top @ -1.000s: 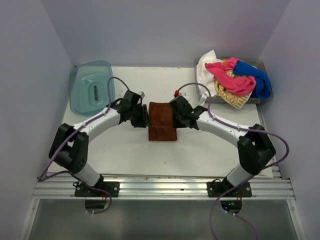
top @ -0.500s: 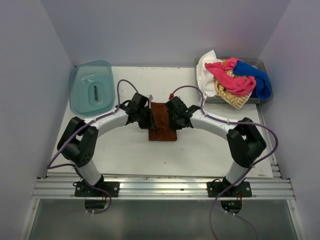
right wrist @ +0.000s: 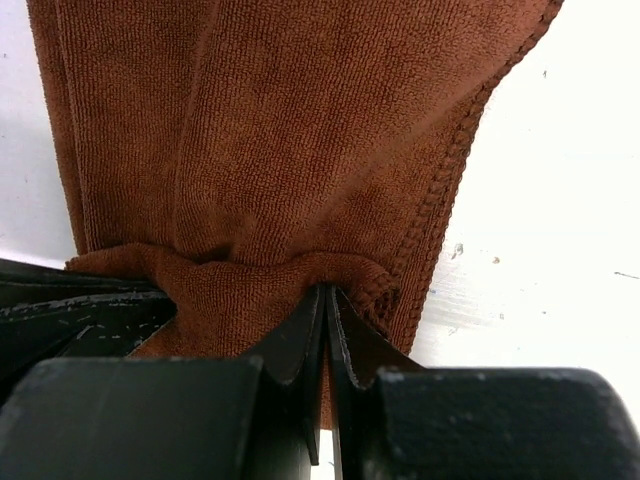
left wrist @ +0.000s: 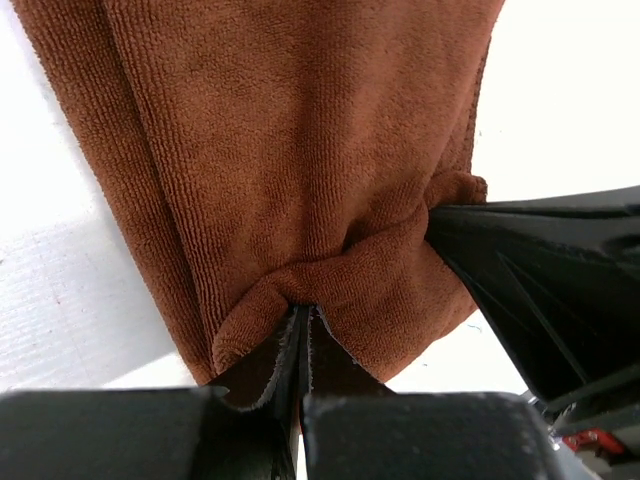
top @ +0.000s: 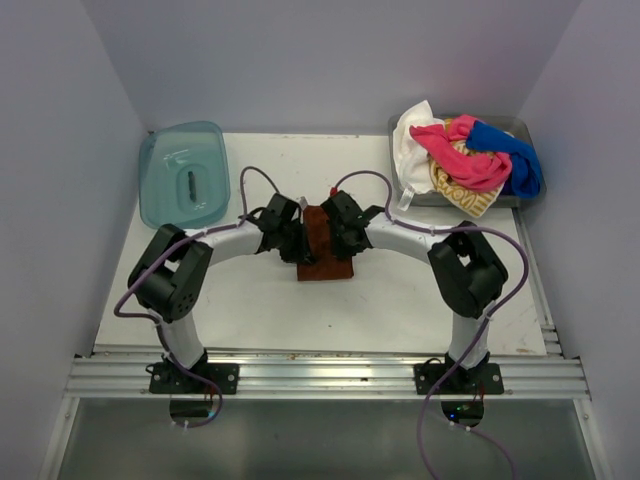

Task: Roll the towels
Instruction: Roll the towel

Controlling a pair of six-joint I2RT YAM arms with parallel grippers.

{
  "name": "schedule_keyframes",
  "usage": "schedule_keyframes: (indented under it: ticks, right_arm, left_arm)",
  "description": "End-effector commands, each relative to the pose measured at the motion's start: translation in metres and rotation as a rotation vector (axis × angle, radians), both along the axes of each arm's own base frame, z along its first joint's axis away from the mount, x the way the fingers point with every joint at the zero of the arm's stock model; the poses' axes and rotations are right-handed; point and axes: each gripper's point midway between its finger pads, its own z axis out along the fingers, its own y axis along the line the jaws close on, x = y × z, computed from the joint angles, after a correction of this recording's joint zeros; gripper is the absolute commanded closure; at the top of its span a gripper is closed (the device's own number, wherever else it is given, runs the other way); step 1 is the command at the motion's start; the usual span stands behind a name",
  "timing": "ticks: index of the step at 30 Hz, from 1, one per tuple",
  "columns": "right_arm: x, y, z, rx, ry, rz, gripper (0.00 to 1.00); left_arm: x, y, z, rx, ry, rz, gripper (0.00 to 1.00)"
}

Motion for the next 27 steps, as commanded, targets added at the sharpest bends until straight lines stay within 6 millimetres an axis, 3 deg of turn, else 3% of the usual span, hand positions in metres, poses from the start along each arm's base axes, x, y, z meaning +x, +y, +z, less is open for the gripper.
schedule_keyframes:
  ticks: [1,5,7,8,9,11,15,18,21,23,27]
  right_arm:
    - [0.005,0.000,-0.004,-0.016,-0.007,0.014,0.93]
    - [-0.004,-0.006,-0.003,-0.006,0.000,0.003,0.94]
    - [-0.021,-0.013,-0.013,-0.001,0.039,-0.010,0.94]
    - [-0.023,-0.011,-0.008,0.030,0.031,-0.016,0.94]
    - [-0.038,-0.015,-0.017,0.037,0.072,-0.013,0.95]
    - [-0.046,-0.010,-0.009,0.090,0.067,-0.032,0.95]
    - [-0.084,0.007,-0.008,0.165,0.111,-0.019,0.94]
    - [-0.097,0.019,0.001,0.191,0.109,-0.008,0.94]
    - [-0.094,0.016,0.014,0.188,0.074,-0.027,0.93]
    - [-0.089,0.012,0.034,0.183,0.020,-0.012,0.90]
    - [-0.086,0.007,0.060,0.136,-0.045,0.032,0.78]
  left_arm:
    - [-0.023,0.015,-0.020,0.054,0.036,-0.002,0.98]
    - [-0.030,0.023,-0.020,0.082,0.035,0.000,0.98]
    - [-0.028,0.026,-0.019,0.104,0.023,0.002,0.98]
    - [-0.028,0.027,-0.019,0.115,0.022,-0.001,0.97]
    - [-0.025,0.027,-0.017,0.116,0.014,-0.006,0.97]
    - [-0.019,0.026,-0.016,0.130,0.007,-0.014,0.97]
    - [-0.008,0.022,-0.013,0.143,-0.007,-0.034,0.96]
    - [0.005,0.021,-0.007,0.167,-0.038,-0.039,0.95]
    - [0.012,0.014,0.004,0.153,-0.063,-0.059,0.94]
    - [0.018,0.012,0.013,0.154,-0.089,-0.080,0.92]
    - [0.031,0.011,0.033,0.186,-0.134,-0.132,0.84]
